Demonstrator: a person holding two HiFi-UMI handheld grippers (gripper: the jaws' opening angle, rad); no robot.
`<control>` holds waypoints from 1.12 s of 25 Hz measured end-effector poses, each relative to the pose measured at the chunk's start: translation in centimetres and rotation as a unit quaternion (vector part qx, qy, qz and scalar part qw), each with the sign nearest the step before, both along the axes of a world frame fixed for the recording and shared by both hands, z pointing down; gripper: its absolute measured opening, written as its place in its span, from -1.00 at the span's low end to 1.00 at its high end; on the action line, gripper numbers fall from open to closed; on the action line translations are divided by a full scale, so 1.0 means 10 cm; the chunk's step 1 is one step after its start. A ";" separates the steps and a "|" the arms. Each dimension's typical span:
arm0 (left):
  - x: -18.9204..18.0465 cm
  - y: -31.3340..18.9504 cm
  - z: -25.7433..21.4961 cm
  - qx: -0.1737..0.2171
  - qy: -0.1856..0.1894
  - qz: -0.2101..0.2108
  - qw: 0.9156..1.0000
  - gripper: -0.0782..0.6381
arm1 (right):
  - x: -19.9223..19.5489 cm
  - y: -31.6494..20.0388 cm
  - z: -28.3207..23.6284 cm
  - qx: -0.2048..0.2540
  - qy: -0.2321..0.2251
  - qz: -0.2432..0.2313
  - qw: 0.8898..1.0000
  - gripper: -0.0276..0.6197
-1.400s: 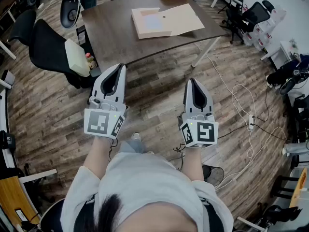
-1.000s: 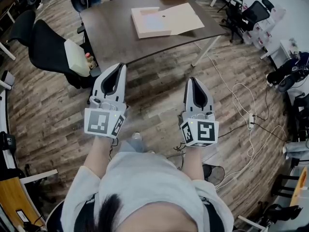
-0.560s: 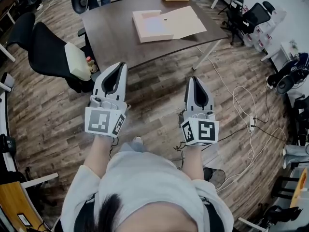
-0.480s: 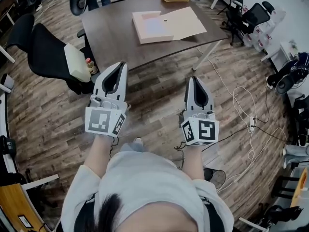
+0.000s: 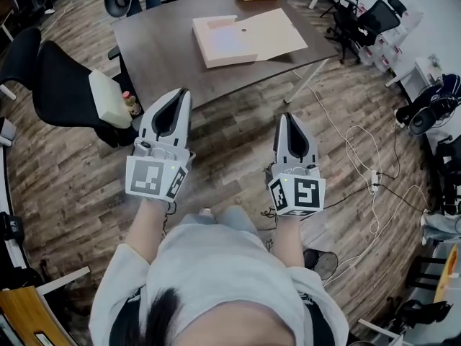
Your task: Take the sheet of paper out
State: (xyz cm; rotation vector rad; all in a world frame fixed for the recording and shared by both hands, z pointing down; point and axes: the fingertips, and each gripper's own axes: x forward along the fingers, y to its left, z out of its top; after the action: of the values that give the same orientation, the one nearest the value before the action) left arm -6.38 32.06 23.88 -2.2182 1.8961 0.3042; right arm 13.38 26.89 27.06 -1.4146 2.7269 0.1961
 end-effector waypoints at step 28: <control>-0.06 -1.95 -0.03 0.002 0.000 -0.054 0.999 -0.76 | -0.06 -2.25 -0.11 0.008 -0.003 -0.049 0.999 -0.86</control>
State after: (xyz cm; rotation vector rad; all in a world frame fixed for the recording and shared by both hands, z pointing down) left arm -6.96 12.53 23.55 -2.1025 2.0056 0.2909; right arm 12.83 4.43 26.01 -1.2705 2.7749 0.2060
